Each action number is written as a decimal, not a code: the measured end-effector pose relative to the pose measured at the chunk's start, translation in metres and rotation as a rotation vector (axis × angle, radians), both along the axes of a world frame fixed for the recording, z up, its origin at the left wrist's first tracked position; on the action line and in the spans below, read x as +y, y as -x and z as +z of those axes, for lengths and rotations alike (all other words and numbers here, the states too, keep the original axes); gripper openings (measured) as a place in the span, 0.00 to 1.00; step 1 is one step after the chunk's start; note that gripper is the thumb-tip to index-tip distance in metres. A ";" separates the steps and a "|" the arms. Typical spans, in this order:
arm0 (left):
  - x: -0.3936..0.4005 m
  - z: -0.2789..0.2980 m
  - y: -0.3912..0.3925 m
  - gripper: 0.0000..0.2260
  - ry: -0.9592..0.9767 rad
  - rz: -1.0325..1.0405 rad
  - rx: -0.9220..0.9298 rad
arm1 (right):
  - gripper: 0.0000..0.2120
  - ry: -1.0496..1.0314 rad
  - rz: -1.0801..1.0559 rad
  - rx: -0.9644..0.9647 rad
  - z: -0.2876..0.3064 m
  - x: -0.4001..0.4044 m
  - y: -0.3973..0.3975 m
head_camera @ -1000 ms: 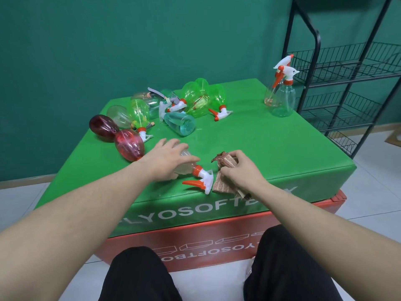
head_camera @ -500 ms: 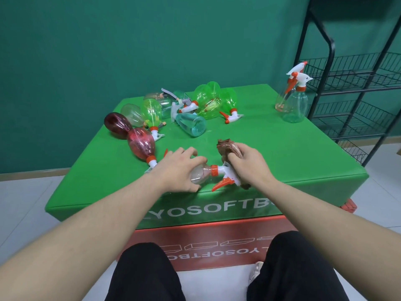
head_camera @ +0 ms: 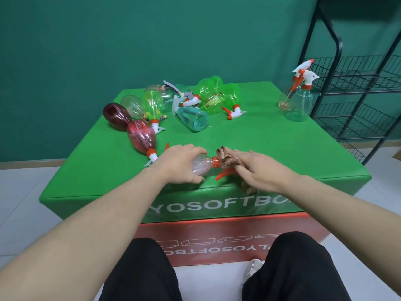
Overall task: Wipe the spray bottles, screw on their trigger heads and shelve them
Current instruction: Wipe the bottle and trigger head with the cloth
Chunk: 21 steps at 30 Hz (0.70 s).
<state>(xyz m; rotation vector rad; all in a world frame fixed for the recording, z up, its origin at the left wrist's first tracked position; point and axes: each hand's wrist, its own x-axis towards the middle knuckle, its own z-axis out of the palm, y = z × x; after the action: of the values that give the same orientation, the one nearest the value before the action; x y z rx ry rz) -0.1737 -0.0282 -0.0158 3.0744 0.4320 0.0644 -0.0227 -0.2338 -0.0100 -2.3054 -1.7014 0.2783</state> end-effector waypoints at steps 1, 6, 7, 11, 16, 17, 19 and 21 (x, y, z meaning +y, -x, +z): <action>0.000 0.000 -0.001 0.38 -0.001 0.001 -0.001 | 0.25 0.008 0.019 -0.027 0.001 -0.006 0.000; 0.001 0.001 -0.003 0.38 0.005 -0.001 0.001 | 0.24 0.008 0.094 -0.089 -0.001 -0.024 0.004; 0.001 0.002 -0.004 0.38 0.000 -0.002 0.002 | 0.24 0.009 0.111 -0.091 -0.002 -0.025 0.006; -0.002 0.002 -0.006 0.38 -0.010 -0.003 0.015 | 0.30 -0.008 0.207 -0.128 -0.010 -0.019 0.020; -0.003 0.002 -0.005 0.38 -0.006 0.000 0.012 | 0.32 -0.010 0.275 -0.243 -0.020 -0.010 0.031; -0.003 0.002 -0.004 0.38 -0.005 0.001 0.006 | 0.32 -0.004 0.282 -0.255 -0.020 -0.011 0.030; -0.003 0.000 -0.002 0.38 -0.001 0.000 -0.016 | 0.31 -0.005 0.286 -0.275 -0.021 -0.014 0.025; -0.002 -0.001 0.000 0.38 0.011 0.008 -0.044 | 0.31 -0.037 0.246 -0.260 -0.021 -0.018 0.019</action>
<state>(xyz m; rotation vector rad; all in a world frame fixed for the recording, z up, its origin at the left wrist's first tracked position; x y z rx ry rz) -0.1738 -0.0303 -0.0169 3.0539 0.4402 0.1291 -0.0413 -0.2513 -0.0306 -2.1828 -2.1011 -0.0095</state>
